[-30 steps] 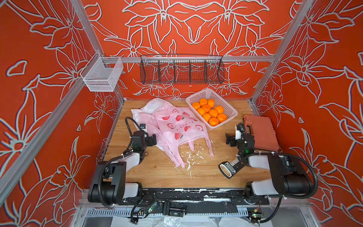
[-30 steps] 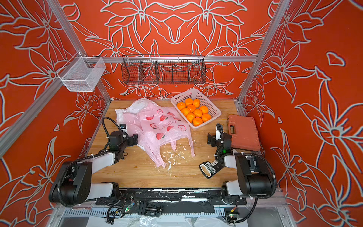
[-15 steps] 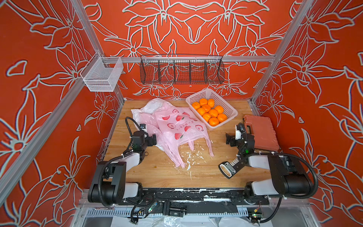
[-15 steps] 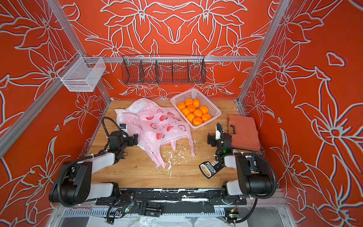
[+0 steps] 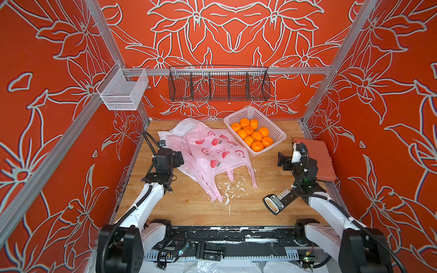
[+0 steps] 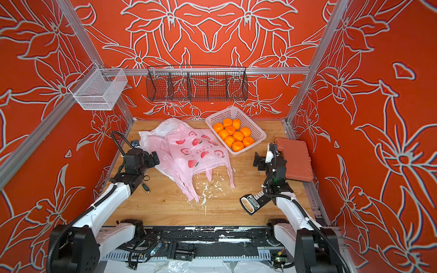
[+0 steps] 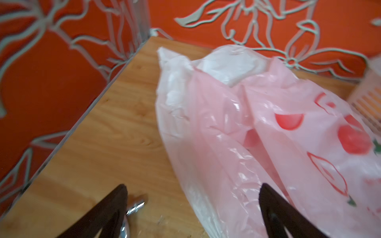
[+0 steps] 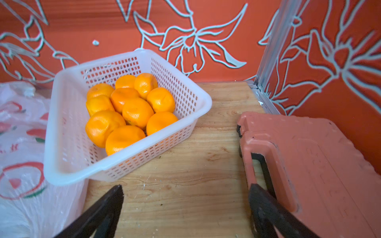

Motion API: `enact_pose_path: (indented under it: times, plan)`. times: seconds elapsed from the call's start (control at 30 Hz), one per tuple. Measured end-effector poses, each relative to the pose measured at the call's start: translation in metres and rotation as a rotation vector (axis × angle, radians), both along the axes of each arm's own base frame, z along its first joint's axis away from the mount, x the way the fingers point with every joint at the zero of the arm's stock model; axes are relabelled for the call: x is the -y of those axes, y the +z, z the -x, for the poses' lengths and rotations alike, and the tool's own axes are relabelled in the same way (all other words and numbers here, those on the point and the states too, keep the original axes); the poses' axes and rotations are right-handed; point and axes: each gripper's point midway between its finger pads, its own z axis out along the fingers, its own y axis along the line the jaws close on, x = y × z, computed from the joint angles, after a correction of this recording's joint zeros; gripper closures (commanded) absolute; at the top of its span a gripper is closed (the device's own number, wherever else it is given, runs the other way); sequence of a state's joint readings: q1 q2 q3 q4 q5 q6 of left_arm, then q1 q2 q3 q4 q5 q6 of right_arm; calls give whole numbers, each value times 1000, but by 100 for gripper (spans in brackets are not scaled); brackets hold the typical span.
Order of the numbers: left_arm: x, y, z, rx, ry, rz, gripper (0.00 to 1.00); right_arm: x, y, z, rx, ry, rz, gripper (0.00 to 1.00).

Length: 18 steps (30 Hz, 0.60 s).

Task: Place the oranges into plastic bags & tie knots
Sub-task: Open the plastic bag at the center of the board.

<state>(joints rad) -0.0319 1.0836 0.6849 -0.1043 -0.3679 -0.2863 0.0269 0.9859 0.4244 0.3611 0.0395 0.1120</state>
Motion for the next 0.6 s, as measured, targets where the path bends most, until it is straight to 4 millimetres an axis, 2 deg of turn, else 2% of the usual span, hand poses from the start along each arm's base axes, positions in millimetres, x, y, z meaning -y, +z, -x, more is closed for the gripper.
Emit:
enact_pose_path:
  times: [0.13,0.2,0.27,0.37,0.43,0.53,0.6]
  plan:
    - [-24,4,18,-58,226,99,3,10,10,3,-89,-106,-118,2]
    - [-27,-9,28,-110,278,146,3,10,8,6,-147,-128,-166,2]
    - [-22,-24,34,-171,278,187,3,7,4,9,-205,-128,-202,2]
    - [-8,-34,36,-240,234,241,3,-8,-5,13,-307,-80,-268,2]
    - [4,-28,32,-262,193,253,3,-21,-9,15,-360,-22,-308,2]
    - [40,-3,16,-254,61,237,3,-40,-15,15,-427,59,-379,2]
    - [73,15,9,-243,-61,219,3,-53,-20,16,-464,116,-431,4]
